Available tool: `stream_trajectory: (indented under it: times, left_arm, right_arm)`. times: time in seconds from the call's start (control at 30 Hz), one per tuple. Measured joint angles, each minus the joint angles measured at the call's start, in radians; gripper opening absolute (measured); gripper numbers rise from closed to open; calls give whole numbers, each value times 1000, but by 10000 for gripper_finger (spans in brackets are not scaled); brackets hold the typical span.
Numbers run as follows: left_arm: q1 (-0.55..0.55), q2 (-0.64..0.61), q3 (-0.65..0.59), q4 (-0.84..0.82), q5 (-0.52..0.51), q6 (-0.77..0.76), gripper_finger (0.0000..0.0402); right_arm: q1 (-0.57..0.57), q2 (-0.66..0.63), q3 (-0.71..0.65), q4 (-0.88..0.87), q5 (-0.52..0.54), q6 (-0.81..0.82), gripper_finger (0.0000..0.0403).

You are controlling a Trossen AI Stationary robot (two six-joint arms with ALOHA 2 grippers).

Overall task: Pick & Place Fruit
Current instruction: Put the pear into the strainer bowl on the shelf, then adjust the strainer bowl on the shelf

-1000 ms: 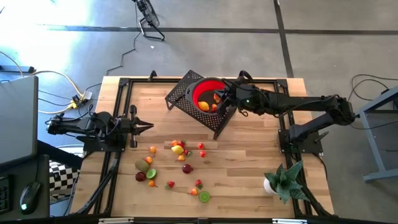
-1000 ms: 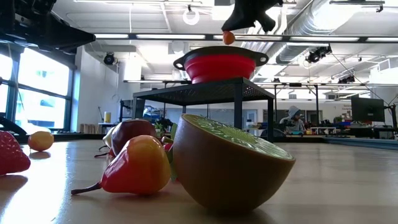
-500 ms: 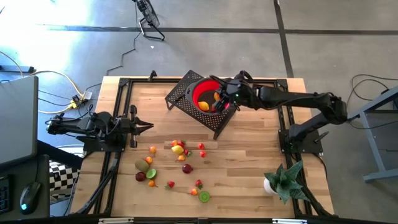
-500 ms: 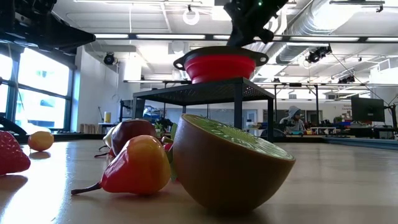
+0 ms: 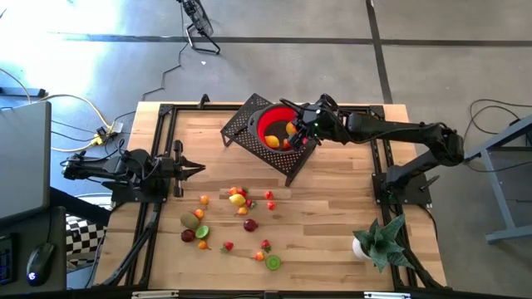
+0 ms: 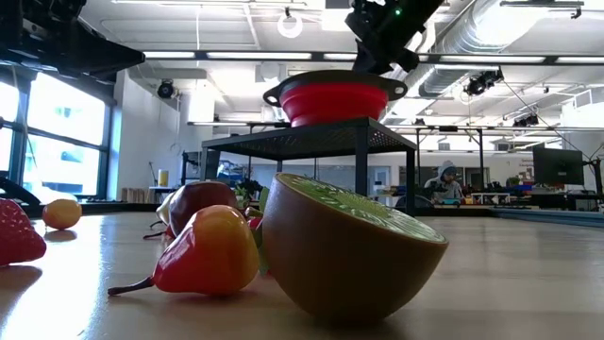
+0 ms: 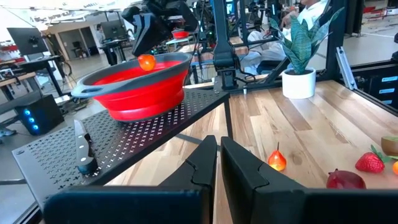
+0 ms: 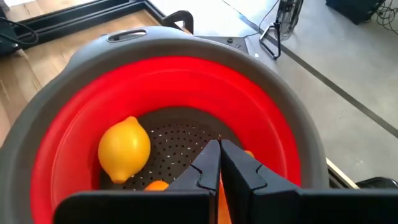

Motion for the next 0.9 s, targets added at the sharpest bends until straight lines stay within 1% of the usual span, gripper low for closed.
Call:
stream_trajectory:
  times: [0.13, 0.23, 0.33, 0.47, 0.57, 0.63, 0.7, 0.9]
  left_arm:
    - [0, 0, 0, 0, 0, -1, 19]
    - [0, 0, 0, 0, 0, -2, 19]
    - [0, 0, 0, 0, 0, -2, 19]
    - [0, 0, 0, 0, 0, -3, 19]
    - [0, 0, 0, 0, 0, -14, 19]
    - [0, 0, 0, 0, 0, -21, 19]
    - [0, 0, 0, 0, 0, -22, 19]
    - [0, 0, 0, 0, 0, -22, 19]
  right_arm:
    - [0, 0, 0, 1, -1, -7, 6]
    - [0, 0, 0, 1, -3, -13, 20]
    - [0, 0, 0, 1, -12, -25, 50]
    - [4, 0, 0, 6, -2, -25, 105]
    - [17, -6, 0, 29, -5, -24, 126]
    - [35, -19, 0, 51, -24, -26, 123]
    - [57, -37, 0, 73, -52, -26, 107]
    - [120, -73, 0, 70, -137, -44, 28]
